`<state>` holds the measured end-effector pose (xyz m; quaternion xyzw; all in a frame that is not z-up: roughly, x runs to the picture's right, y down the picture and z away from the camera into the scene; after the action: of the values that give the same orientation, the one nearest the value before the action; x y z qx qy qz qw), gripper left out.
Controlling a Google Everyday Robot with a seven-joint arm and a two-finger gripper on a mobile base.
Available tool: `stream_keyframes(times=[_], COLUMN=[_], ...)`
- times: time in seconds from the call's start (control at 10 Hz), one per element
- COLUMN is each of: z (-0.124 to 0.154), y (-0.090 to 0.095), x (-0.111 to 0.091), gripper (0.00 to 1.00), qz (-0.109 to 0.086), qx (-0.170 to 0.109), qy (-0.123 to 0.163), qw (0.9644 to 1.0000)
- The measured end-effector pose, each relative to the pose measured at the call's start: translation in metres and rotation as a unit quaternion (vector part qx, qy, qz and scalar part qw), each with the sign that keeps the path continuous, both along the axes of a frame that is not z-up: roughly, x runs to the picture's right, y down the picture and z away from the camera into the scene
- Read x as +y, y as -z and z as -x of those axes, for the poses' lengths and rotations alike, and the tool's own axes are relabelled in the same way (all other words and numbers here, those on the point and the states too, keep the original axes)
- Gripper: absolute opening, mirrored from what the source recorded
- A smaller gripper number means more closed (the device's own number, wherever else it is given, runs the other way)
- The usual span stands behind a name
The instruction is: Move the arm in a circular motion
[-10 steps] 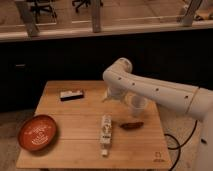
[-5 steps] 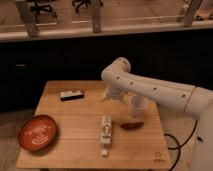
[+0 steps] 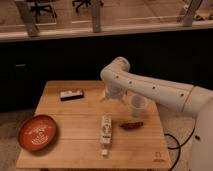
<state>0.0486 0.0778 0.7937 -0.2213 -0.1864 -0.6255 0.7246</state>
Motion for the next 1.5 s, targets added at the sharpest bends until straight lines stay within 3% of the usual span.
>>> stream_keyframes(times=[1.5], z=[0.005], y=[-0.005], x=[-0.018], gripper=[0.8], qz=[0.001], qx=[-0.013], qy=[0.009], qw=[0.9999])
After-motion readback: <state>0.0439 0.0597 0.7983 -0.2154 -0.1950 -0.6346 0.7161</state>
